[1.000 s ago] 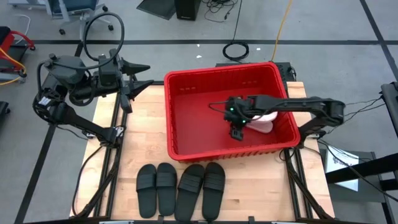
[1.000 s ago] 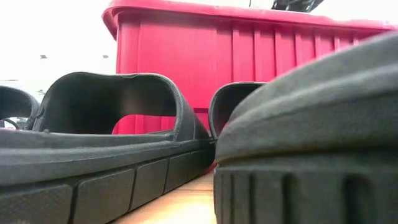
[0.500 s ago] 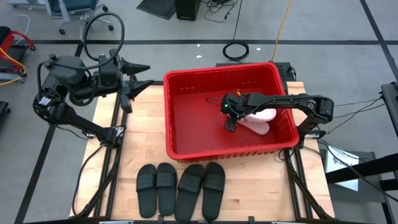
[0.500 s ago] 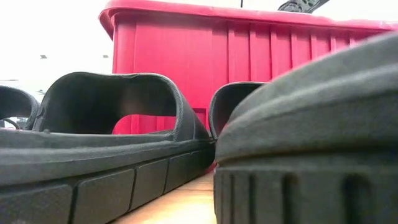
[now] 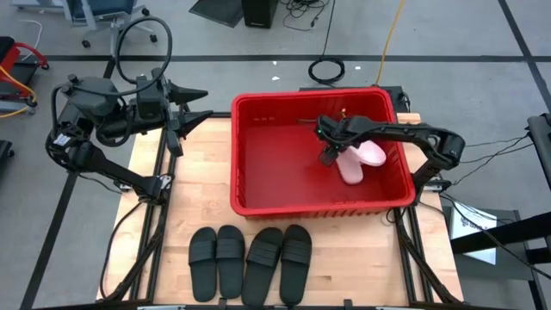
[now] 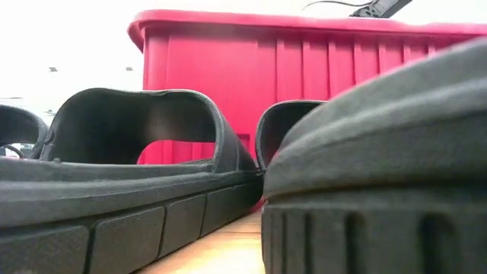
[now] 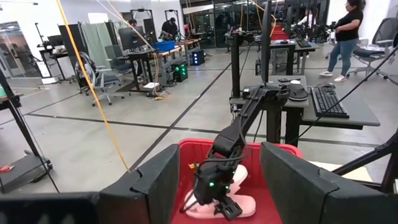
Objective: Pick and place slides into bin
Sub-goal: Adjust the stacked pink slides in the red bin
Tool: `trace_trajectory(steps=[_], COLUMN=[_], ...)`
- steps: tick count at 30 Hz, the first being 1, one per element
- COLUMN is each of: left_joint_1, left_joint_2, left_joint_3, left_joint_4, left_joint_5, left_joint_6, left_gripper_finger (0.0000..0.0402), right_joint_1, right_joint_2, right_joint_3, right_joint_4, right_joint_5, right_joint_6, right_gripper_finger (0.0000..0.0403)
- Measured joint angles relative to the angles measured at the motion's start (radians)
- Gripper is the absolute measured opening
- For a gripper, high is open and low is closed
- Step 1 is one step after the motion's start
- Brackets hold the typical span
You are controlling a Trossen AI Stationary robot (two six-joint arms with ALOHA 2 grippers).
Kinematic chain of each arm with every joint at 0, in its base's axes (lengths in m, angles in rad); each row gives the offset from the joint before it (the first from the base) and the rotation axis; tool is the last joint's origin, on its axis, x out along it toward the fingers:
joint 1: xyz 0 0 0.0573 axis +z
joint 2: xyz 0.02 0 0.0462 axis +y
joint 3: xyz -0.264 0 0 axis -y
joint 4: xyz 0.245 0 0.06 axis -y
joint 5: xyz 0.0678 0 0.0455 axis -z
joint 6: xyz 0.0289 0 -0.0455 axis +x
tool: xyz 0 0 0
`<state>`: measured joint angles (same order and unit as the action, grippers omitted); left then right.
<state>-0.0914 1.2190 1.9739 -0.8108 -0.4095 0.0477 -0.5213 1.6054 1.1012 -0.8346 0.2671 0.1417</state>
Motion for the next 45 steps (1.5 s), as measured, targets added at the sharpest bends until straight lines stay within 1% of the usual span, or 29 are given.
trace_trajectory(steps=[3,7,11,15,17,20,25,27,29,32,34,39,43,45], left_joint_1=[0.000,0.000,0.000,0.000,0.000,0.000,0.000,-0.001,-0.001,0.000,0.000,0.000,0.000,0.000], left_joint_2=[0.000,0.000,0.000,0.000,0.000,0.000,0.000,0.000,0.000,0.000,0.000,0.000,0.000,0.000], left_joint_3=[0.000,0.000,0.000,0.000,0.000,0.000,0.000,0.000,0.000,0.000,0.000,0.000,0.000,0.000], left_joint_4=[0.000,0.000,0.000,0.000,0.000,0.000,0.000,0.000,0.000,0.000,0.000,0.000,0.000,0.000], left_joint_5=[0.000,0.000,0.000,0.000,0.000,0.000,0.000,0.000,0.000,0.000,0.000,0.000,0.000,0.007], left_joint_6=[-0.006,-0.013,-0.013,-0.006,-0.006,-0.007,-0.009,-0.009,-0.008,-0.004,-0.002,-0.001,-0.002,-0.004], left_gripper_finger=[0.0225,0.0225,0.0225,0.0225,0.0225,0.0225,0.0225,0.0225,0.0225,0.0225,0.0225,0.0225,0.0225,0.0225], right_joint_1=[-0.030,-0.038,-0.028,-0.013,-0.014,-0.023,-0.045,-0.048,-0.048,-0.048,-0.048,-0.053,-0.054,-0.054], right_joint_2=[0.000,-0.010,-0.011,0.004,0.011,0.025,0.055,0.061,0.061,0.052,0.038,-0.024,-0.077,-0.090], right_joint_3=[-0.002,-0.003,-0.003,-0.003,-0.002,-0.002,0.000,0.002,0.000,-0.001,0.000,-0.002,-0.003,-0.003], right_joint_4=[-0.033,-0.016,0.078,0.123,0.133,0.095,-0.013,-0.077,-0.157,-0.253,-0.299,-0.278,-0.162,-0.132], right_joint_5=[0.027,0.011,-0.125,-0.197,-0.183,-0.120,-0.105,-0.080,-0.042,0.057,0.089,0.065,-0.007,-0.045], right_joint_6=[0.025,0.041,0.012,-0.048,-0.057,-0.049,-0.077,-0.084,-0.087,-0.088,-0.087,-0.074,-0.098,-0.099], right_gripper_finger=[0.0201,0.0201,0.0201,0.0201,0.0200,0.0195,0.0183,0.0178,0.0174,0.0167,0.0163,0.0155,0.0153,0.0153])
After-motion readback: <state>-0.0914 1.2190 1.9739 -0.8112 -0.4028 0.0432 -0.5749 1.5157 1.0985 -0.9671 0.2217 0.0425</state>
